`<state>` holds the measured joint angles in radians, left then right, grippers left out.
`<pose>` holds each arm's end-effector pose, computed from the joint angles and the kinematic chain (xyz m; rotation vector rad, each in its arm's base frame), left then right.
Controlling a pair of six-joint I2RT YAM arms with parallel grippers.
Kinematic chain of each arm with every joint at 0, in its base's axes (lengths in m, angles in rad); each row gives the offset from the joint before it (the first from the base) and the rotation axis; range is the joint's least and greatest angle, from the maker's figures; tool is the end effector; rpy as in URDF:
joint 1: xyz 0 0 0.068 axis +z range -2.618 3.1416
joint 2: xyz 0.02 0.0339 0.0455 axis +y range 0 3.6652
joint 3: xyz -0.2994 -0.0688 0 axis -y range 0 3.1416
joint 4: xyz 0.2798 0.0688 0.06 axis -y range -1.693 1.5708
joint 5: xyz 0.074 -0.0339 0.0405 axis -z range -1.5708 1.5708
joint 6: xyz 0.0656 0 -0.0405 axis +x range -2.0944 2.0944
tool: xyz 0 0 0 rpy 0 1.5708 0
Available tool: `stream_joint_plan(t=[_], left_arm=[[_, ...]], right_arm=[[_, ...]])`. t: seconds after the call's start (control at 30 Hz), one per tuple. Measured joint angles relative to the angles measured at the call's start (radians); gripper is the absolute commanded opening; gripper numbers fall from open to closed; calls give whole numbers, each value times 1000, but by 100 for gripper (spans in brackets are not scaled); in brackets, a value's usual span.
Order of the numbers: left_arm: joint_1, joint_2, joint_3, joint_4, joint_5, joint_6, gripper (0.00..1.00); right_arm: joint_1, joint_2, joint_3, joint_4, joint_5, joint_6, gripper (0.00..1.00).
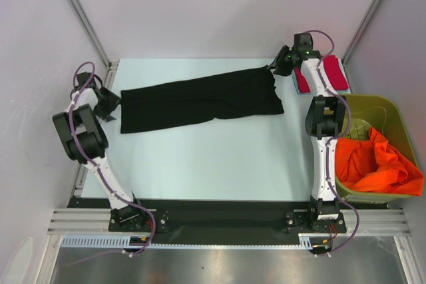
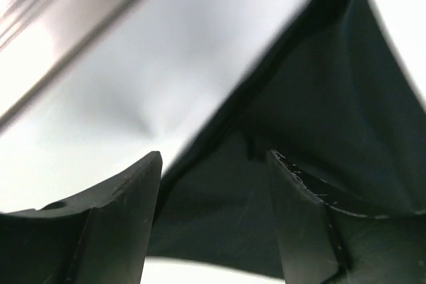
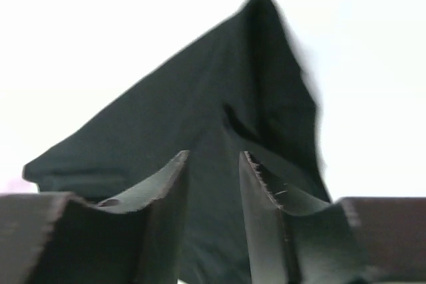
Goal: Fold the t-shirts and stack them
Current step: Fold the tshirt
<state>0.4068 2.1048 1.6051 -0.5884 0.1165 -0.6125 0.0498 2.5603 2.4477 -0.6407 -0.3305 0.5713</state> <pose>0.4726 0.1953 0.1666 -1.2667 2.3448 -0.2219 0.6524 0.0538 0.2130 0.4457 2.3346 0.6902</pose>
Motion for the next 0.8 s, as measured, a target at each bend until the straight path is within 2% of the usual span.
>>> stream_joint_plan(t=[0.1,0.17,0.33,0.47,0.57,0.8], left_arm=[[5,-159,-185,23,0,24,72],[6,-284,-317,49,3,32,72],[21,-488,-534,94,47,37,73],[53,-502,-613,142,102,27,74],[76,-500,-637,151,111,19,74],[98,-424,-634,215,127,-18,72]], right_arm=[[-18,-109,-113,-50,31,-43,59],[-30,-211,-235,-77,53,-70,64],[-34,-457,-547,-64,59,-101,69],[-31,-585,-776,-5,44,-92,69],[-29,-619,-898,43,41,-64,68],[-26,-621,-1049,159,43,32,68]])
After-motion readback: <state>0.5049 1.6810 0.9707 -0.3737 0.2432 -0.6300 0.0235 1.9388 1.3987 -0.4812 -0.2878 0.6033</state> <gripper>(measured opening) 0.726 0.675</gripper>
